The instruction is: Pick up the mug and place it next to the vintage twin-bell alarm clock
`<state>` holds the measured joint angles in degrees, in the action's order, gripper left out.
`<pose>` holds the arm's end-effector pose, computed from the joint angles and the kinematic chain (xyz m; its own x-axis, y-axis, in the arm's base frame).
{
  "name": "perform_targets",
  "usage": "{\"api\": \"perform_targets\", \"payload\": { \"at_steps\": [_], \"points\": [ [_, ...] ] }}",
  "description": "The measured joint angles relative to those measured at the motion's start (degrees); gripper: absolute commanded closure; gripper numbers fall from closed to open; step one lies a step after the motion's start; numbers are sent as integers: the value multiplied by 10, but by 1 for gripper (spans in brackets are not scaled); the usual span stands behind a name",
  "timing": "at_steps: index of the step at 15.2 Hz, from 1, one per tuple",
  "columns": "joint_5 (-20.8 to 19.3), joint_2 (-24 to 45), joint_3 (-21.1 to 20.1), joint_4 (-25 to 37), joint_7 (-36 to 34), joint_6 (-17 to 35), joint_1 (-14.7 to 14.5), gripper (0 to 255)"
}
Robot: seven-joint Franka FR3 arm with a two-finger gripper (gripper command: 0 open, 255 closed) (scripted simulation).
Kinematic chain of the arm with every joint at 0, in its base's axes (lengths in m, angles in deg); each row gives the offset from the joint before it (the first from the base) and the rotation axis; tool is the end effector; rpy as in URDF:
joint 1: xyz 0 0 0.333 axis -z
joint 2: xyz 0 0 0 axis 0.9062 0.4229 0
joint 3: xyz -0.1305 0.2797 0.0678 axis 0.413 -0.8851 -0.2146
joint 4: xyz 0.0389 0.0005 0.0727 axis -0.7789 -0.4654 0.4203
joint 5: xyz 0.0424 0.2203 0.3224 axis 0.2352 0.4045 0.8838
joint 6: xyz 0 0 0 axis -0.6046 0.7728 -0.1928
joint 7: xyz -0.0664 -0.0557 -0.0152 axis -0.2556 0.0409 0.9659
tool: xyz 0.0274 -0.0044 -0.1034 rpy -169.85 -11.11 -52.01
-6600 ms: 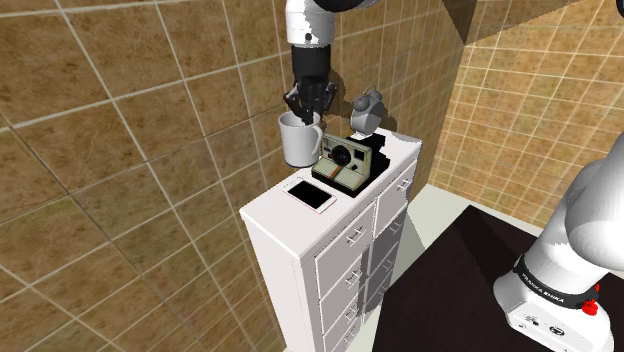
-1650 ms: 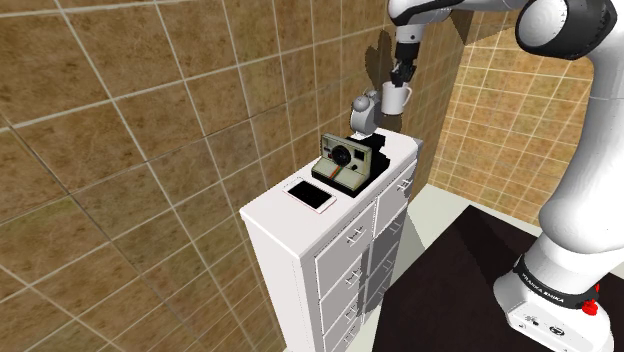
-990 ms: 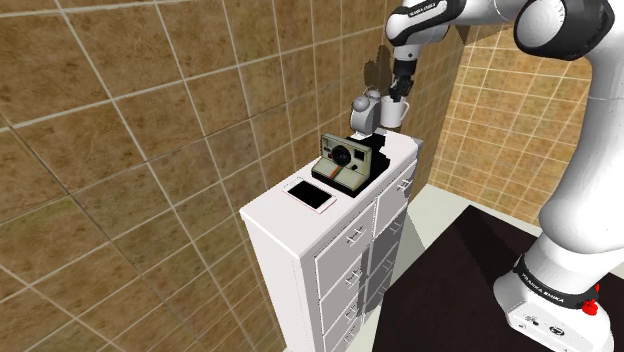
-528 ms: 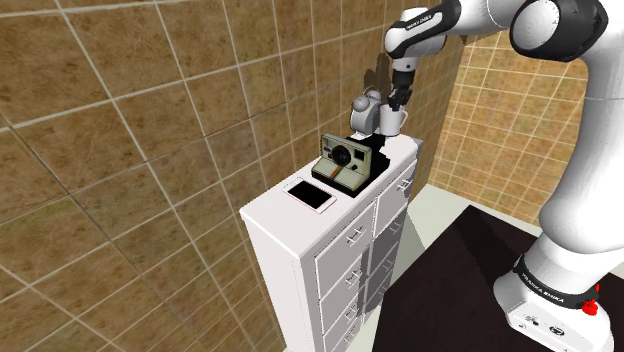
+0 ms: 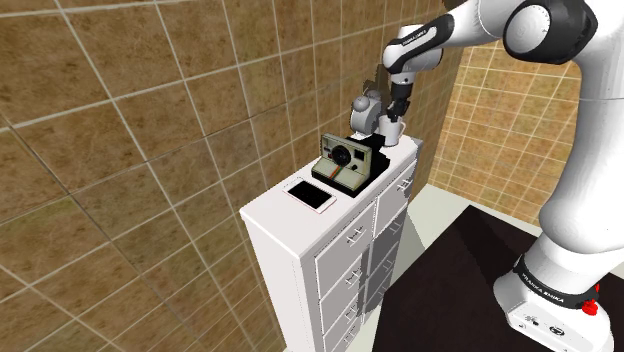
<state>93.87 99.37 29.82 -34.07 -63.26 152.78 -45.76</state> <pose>0.6030 -0.2519 0.3719 0.9999 0.0141 -0.0076 0.0135 -0.9976 -0.0681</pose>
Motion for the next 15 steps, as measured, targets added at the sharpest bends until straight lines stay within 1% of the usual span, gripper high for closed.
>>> {"api": "perform_targets", "payload": {
  "at_steps": [3,8,9,15],
  "points": [
    [1,7,0,-7,1,13,0,255],
    [1,7,-1,-9,1,17,0,255],
    [1,7,-1,-9,1,17,0,0],
    [1,7,-1,-9,1,17,0,0]
  ]
}}
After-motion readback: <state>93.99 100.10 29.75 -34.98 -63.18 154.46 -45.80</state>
